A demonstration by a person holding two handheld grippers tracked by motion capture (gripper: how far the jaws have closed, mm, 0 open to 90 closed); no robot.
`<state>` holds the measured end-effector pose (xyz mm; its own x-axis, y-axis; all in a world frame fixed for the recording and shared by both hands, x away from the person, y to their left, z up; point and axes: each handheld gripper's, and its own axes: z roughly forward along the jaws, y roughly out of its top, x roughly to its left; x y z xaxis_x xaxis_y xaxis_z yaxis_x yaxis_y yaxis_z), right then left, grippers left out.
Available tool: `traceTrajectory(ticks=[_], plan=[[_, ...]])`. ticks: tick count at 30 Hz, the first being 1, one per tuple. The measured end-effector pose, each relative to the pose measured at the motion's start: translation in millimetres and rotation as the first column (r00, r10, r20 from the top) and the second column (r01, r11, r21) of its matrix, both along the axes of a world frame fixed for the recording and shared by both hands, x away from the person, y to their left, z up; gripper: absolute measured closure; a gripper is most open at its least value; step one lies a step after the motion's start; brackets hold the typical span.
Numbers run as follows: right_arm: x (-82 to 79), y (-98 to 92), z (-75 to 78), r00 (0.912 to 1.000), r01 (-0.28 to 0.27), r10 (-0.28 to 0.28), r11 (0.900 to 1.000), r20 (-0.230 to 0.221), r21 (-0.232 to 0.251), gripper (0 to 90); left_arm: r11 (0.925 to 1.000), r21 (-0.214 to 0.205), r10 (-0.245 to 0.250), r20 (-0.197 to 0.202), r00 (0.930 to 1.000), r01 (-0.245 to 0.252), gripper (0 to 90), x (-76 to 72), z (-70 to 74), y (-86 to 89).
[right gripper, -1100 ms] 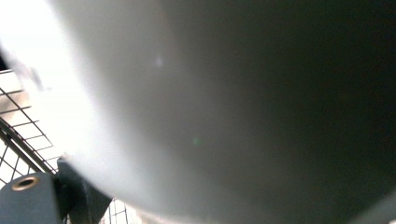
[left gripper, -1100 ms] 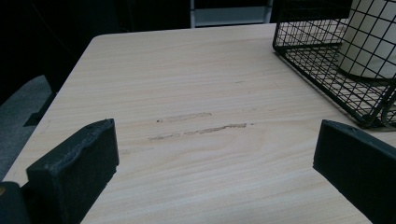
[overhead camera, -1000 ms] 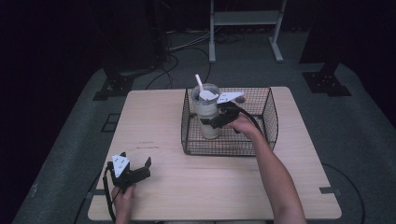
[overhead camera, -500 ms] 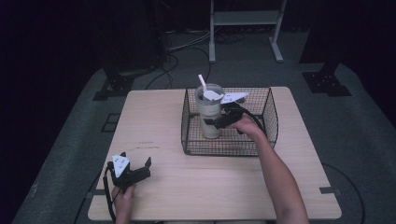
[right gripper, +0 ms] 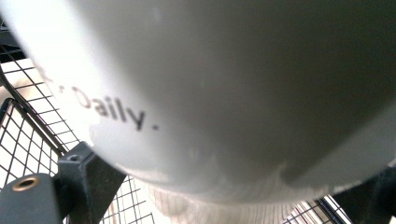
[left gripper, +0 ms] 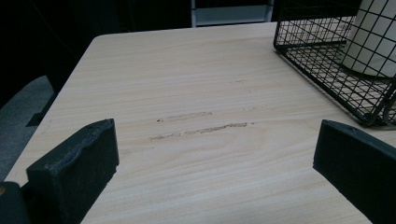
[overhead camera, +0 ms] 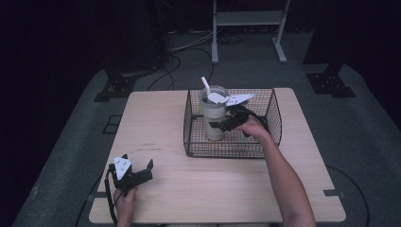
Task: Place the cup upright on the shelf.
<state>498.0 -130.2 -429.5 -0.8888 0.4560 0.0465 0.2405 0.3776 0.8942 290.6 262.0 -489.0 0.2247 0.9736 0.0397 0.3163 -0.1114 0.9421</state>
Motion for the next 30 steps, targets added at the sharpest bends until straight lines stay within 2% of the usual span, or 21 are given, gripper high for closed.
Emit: traceTrajectory(ticks=[30], plan=[[-8.3,-8.3,5.1,0.9998,0.011,-0.011,0.9997,0.018,-0.019,8.3,1.0,0.0,0.0,0.0,1.0,0.0,0.0,0.0,0.0,0.1]])
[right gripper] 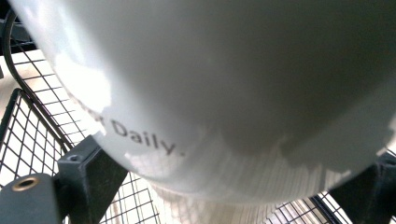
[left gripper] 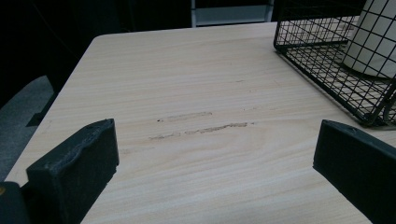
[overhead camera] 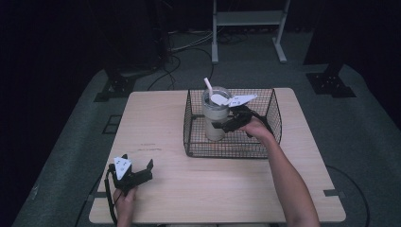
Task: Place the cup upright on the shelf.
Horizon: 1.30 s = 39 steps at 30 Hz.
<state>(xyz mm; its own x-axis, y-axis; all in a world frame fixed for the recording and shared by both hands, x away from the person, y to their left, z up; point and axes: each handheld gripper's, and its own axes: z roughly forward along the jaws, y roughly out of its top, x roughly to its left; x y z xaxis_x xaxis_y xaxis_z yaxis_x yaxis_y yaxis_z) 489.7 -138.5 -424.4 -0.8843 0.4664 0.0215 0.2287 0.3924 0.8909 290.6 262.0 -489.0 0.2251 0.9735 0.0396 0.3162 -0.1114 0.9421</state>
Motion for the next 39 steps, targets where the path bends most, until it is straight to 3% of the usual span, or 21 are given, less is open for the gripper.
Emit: traceTrajectory(ticks=[13,39], plan=[[-3.7,-6.1,5.8,0.9996,0.011,-0.011,0.9999,0.027,-0.007,8.4,1.0,0.001,0.0,0.0,1.0,0.0,0.0,0.1,0.0,-0.1],[-17.7,-31.9,20.9,0.9978,0.058,-0.058,0.9983,0.031,0.006,8.8,1.0,0.005,0.003,-0.004,1.0,-0.003,0.0,1.0,0.1,-0.3]])
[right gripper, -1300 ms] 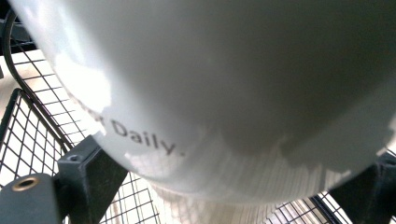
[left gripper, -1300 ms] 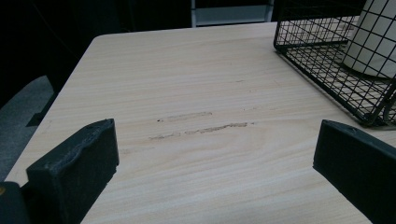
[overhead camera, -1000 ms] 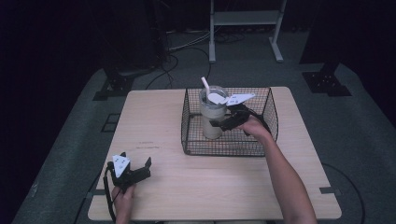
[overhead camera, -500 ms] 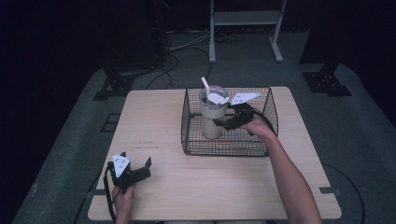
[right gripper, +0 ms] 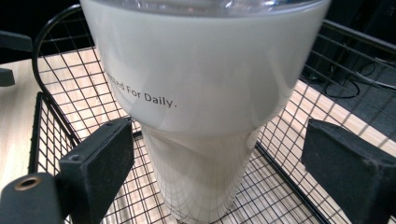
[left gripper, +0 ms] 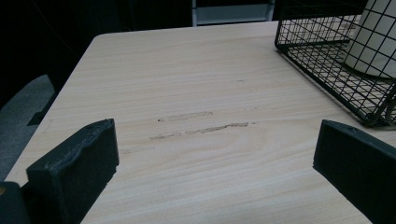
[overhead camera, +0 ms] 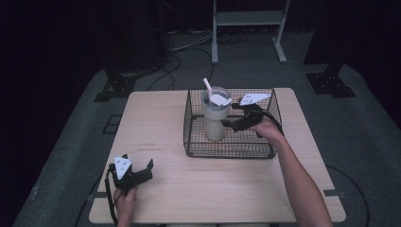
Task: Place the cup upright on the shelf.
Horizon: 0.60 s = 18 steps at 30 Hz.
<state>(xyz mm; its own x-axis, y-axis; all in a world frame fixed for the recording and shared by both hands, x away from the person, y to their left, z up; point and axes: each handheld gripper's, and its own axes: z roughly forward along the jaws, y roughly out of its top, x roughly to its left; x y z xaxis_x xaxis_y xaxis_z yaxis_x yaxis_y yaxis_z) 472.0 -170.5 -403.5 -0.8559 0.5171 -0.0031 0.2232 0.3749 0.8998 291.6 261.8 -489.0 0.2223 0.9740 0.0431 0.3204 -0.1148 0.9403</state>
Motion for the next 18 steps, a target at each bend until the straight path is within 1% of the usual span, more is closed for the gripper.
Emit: traceTrajectory(ticks=[2,8,15,18], plan=[[-1.9,-2.3,1.1,1.0,0.008,-0.008,0.9999,0.002,0.014,8.8,1.0,0.002,0.0,0.0,1.0,0.0,0.0,-0.1,0.0,-0.2],[-7.1,-9.8,8.1,0.9997,0.024,-0.024,0.9991,0.004,0.035,8.8,1.0,0.002,0.0,-0.001,1.0,0.0,0.0,-0.1,0.0,-0.2],[-14.5,-13.9,18.3,0.9995,0.027,-0.028,0.9987,0.017,0.044,8.8,1.0,0.003,-0.001,0.005,1.0,0.001,0.0,-0.7,-0.2,-0.9],[-17.1,-15.8,21.7,0.9993,0.033,-0.033,0.9985,0.015,0.043,8.8,1.0,0.003,0.0,0.004,1.0,0.0,0.0,-0.7,-0.2,-0.9]])
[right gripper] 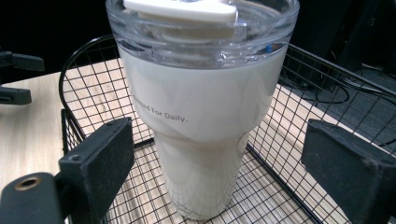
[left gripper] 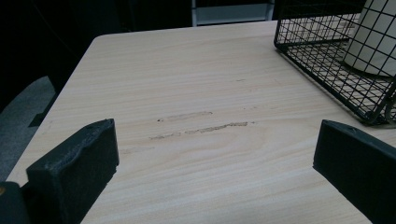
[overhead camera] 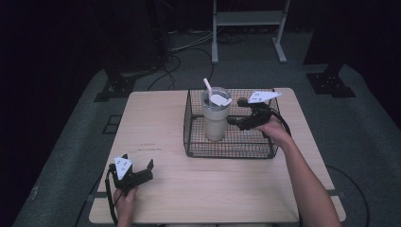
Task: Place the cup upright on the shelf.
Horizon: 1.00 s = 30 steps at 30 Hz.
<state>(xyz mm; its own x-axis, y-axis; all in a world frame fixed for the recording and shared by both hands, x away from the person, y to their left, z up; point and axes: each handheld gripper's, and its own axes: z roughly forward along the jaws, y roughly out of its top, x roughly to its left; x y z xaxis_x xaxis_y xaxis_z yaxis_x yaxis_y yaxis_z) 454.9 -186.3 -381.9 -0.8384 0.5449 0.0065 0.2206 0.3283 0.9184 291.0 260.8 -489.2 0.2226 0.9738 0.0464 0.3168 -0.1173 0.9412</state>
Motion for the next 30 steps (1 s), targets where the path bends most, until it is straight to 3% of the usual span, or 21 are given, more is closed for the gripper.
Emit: traceTrajectory(ticks=[14,30], plan=[[-15.3,-7.3,11.6,1.0,0.006,-0.006,1.0,-0.001,-0.004,8.8,1.0,0.002,-0.002,-0.001,1.0,0.002,0.0,0.2,0.0,0.0],[-34.1,-7.7,21.4,0.9996,-0.029,0.029,0.9996,0.007,-0.007,8.8,1.0,0.001,-0.003,0.0,1.0,0.003,0.0,0.5,0.0,-0.3]])
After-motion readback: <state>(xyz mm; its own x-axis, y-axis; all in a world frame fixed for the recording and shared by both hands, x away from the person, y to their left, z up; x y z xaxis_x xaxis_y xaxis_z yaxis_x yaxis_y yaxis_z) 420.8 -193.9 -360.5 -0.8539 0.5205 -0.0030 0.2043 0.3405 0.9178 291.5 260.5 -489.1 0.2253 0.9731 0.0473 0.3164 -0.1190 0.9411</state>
